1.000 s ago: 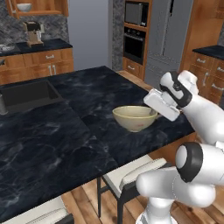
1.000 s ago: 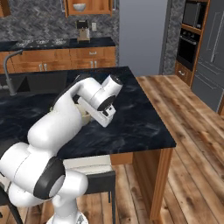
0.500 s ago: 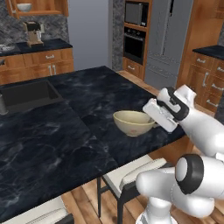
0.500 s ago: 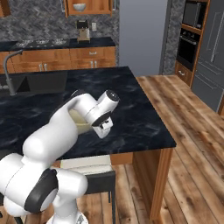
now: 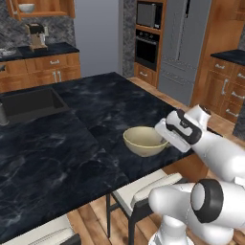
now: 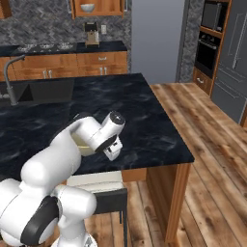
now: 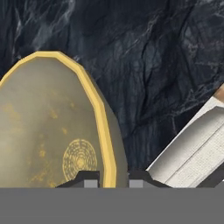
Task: Pick up the bowls from the cabinet and place each bowl in front of a stool on the dining counter.
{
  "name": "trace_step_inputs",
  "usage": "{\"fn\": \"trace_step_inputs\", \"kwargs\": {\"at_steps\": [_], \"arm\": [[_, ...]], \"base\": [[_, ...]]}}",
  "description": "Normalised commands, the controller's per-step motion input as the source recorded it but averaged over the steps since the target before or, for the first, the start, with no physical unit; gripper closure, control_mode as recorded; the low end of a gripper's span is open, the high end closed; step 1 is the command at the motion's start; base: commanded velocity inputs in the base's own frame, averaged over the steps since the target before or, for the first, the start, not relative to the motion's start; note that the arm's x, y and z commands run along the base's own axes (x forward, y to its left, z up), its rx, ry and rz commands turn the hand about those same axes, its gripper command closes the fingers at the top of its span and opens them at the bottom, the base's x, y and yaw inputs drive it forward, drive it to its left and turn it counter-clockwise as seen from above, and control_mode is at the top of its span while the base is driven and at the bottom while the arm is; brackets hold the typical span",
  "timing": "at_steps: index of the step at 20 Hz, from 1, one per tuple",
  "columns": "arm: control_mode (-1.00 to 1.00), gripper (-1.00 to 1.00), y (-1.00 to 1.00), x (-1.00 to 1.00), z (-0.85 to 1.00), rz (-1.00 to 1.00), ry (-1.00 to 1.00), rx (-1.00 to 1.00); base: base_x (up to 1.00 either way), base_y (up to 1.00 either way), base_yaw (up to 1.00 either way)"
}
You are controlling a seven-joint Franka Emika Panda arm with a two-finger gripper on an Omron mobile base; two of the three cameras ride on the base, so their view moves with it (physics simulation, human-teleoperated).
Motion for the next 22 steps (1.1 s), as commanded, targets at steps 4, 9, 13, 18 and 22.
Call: {"fn": "trace_step_inputs", "kwargs": {"at_steps": [4, 9, 13, 18, 22], "arm": [[-1.0, 1.0, 0.0, 0.16, -0.14, 0.0, -0.02, -0.08], [-1.0, 1.0, 0.0, 0.24, -0.13, -0.01, -0.05, -0.09], [-1.0, 1.0, 0.0, 0.21, -0.17, -0.01, -0.08, -0.08], [-1.0, 1.0, 0.0, 0.1, -0.26, 0.0, -0.06, -0.05], [-1.0, 1.0, 0.01, 0.21, -0.38, 0.0, -0.06, -0.01]], "base": [[0.0, 0.0, 0.0], [0.0, 0.0, 0.0], [0.0, 0.0, 0.0], [0.0, 0.0, 0.0], [0.0, 0.0, 0.0]]}}
